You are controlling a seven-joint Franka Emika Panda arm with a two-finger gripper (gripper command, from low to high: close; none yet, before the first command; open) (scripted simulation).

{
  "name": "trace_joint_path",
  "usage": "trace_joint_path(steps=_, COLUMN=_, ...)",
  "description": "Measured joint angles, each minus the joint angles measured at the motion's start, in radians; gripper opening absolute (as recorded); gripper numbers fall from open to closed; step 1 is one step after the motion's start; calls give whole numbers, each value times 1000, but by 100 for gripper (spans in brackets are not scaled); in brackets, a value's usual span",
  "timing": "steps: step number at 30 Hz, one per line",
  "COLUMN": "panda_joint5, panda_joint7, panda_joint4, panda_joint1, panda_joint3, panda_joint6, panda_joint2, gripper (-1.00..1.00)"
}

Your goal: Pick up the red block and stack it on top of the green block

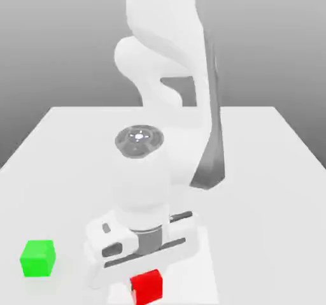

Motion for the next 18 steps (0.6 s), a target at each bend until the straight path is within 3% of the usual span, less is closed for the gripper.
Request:
trace_joint_path(steps=3, panda_joint5=-37, panda_joint7=22, panda_joint4=-16, panda_joint1=5, panda_joint3=-25, panda_joint6=-82, panda_joint2=-99, gripper=-100)
trace_joint_path(steps=9, panda_joint5=-38, panda_joint7=-108, panda_joint4=-29, panda_joint1=-167, panda_joint3=-176, panda_joint6=-158, panda_joint2=-184, gripper=-100)
trace_joint_path(steps=11, panda_joint5=-12, panda_joint7=-169, panda_joint4=-26, panda_joint1=-228, panda_joint3=-216, panda_joint6=-154, panda_joint2=-173, gripper=-100)
trace_joint_path(steps=14, panda_joint5=65, panda_joint7=-240, panda_joint4=-17, panda_joint1=-280, panda_joint3=-191, panda_joint6=-80, panda_joint2=-84, gripper=-100)
trace_joint_path(steps=15, panda_joint5=91, panda_joint7=-261, panda_joint4=-15, panda_joint1=-295, panda_joint3=-175, panda_joint6=-52, panda_joint2=-51, gripper=100)
trace_joint_path(steps=18, panda_joint5=91, panda_joint7=-261, panda_joint4=-15, panda_joint1=-295, panda_joint3=-175, panda_joint6=-52, panda_joint2=-51, gripper=100)
